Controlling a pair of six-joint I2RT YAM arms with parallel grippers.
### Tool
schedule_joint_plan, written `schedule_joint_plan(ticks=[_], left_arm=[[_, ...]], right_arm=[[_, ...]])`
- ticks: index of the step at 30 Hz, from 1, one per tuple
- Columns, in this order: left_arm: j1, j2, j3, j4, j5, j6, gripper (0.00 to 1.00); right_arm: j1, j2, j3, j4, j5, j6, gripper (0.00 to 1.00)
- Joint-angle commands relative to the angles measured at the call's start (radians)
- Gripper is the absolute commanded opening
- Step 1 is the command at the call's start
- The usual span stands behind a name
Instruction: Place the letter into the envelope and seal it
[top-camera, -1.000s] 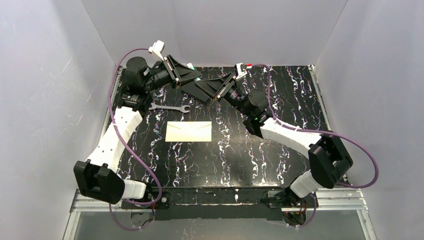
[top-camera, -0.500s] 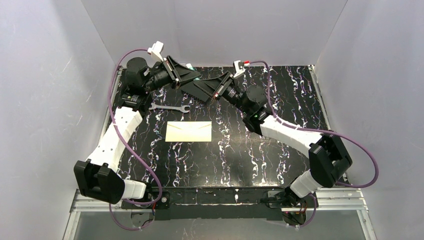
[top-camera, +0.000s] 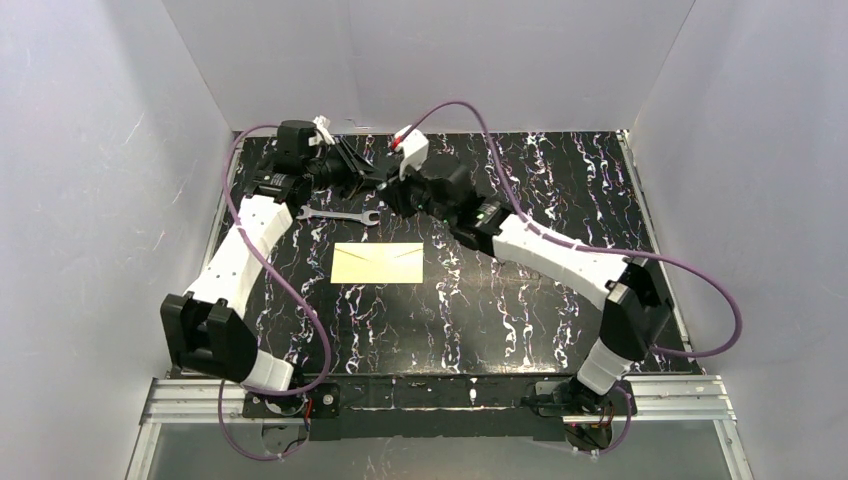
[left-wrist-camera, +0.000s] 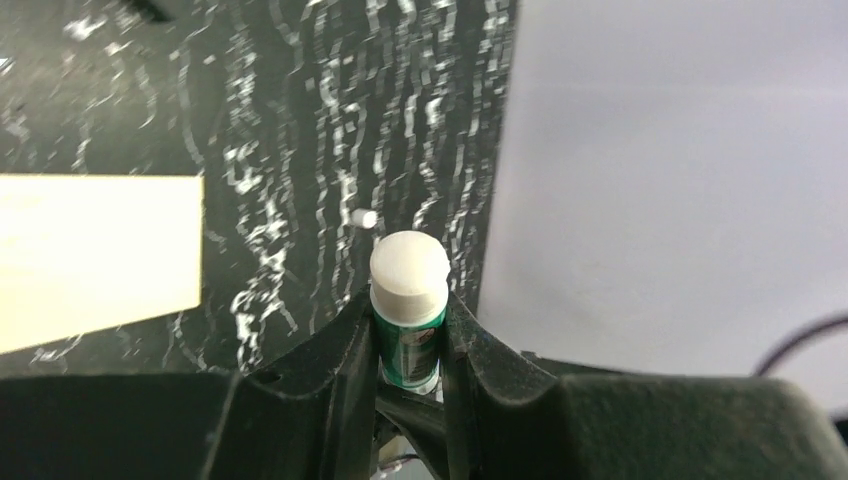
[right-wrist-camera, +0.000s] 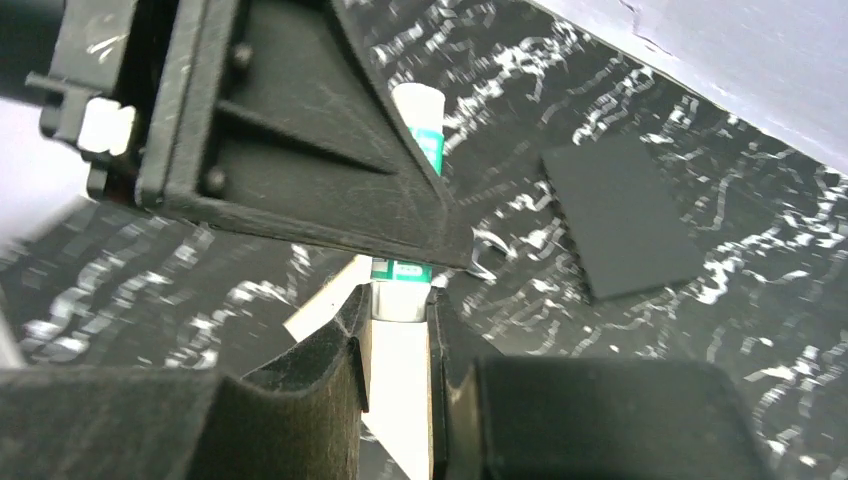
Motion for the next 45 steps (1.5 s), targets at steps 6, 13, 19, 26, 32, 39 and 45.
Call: schedule_joint_plan(ticks=[6, 13, 19, 26, 32, 39, 45], left_arm=[[0.006, -0.010, 0.032, -0.019, 0.107, 0.071, 0.00], [0.014, -0.077, 0.006, 0.252, 0.296, 0.072, 0.00], [0.015, -0.120, -0.037, 0.456, 0.397, -0.047, 0.00], [0.015, -0.140, -0.009, 0.524, 0.462, -0.121, 0.00], [0.015, -0.145, -0.009, 0.531, 0.473, -0.125, 0.00], [0.015, -0.138, -0.006, 0.537, 0.461, -0.128, 0.00], [0.015, -0.149, -0.055, 0.441, 0.312, -0.109, 0.00]], right_arm=[[-0.014, -0.034, 0.098, -0.067, -0.032, 0.081, 0.49], [-0.055, -0.250, -0.151, 0.269, -0.150, 0.580, 0.70], [-0.055, -0.318, -0.315, 0.514, -0.129, 0.854, 0.71], [-0.055, -0.288, -0.336, 0.635, -0.134, 0.919, 0.70], [-0.055, -0.242, -0.305, 0.705, -0.162, 0.945, 0.57], [-0.055, -0.225, -0.292, 0.685, -0.171, 0.921, 0.20], [-0.053, -0.190, -0.174, 0.370, -0.150, 0.587, 0.01]])
